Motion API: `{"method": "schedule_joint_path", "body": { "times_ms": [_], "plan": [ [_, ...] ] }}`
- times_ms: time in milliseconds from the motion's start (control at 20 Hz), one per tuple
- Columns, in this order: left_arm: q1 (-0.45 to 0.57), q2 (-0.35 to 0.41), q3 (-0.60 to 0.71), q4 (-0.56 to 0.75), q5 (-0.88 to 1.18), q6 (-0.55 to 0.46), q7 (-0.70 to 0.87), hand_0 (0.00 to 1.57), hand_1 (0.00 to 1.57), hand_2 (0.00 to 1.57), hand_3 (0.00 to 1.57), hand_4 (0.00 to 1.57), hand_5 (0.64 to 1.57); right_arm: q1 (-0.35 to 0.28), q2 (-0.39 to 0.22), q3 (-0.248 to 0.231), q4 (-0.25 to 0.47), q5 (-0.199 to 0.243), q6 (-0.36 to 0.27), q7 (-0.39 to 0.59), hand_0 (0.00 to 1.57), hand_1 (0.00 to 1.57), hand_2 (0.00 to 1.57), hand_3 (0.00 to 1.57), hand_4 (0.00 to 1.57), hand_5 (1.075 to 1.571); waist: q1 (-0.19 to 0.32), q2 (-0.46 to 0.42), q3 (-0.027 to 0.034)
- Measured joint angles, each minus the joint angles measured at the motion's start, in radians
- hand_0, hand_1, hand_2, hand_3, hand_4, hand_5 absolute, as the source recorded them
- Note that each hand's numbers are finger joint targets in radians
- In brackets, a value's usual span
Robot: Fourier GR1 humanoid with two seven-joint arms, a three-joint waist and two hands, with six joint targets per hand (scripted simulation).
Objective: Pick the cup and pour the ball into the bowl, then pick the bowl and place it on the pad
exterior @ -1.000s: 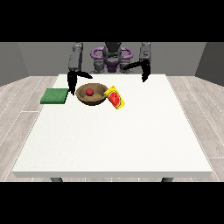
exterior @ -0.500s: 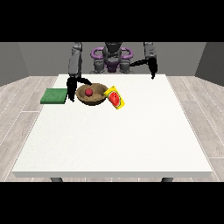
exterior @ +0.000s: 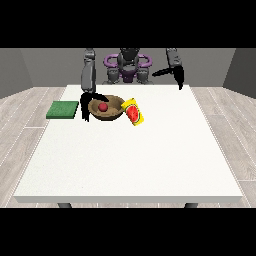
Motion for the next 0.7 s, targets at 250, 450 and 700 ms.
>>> {"method": "schedule_joint_path", "body": {
  "times_ms": [250, 450, 700],
  "plan": [
    [-0.021, 0.003, -0.014, -0.042, 0.007, -0.026, 0.007, 0.0, 0.0, 0.0, 0.0, 0.57, 1.549, 0.034, -0.052, 0.009, 0.011, 0.073, -0.165, -0.019, 1.57, 1.57, 1.57, 1.57, 0.92, 1.536, 0.049, 0.014, -0.0272],
    [-0.037, -0.007, -0.026, -0.042, 0.013, -0.041, 0.012, 0.0, 0.0, 0.0, 0.0, 0.76, 1.507, 0.046, -0.089, 0.068, 0.012, 0.184, -0.334, 0.02, 1.57, 1.57, 1.57, 1.4, 0.92, 1.565, 0.089, 0.009, -0.0362],
    [-0.015, -0.003, -0.008, 0.011, 0.031, -0.058, 0.011, 0.0, 0.0, 0.0, 0.0, 0.96, 1.422, 0.026, -0.088, 0.138, 0.037, 0.274, -0.461, 0.21, 1.57, 1.57, 1.57, 0.95, 0.87, 1.567, 0.084, -0.061, -0.0213]
  ]
}}
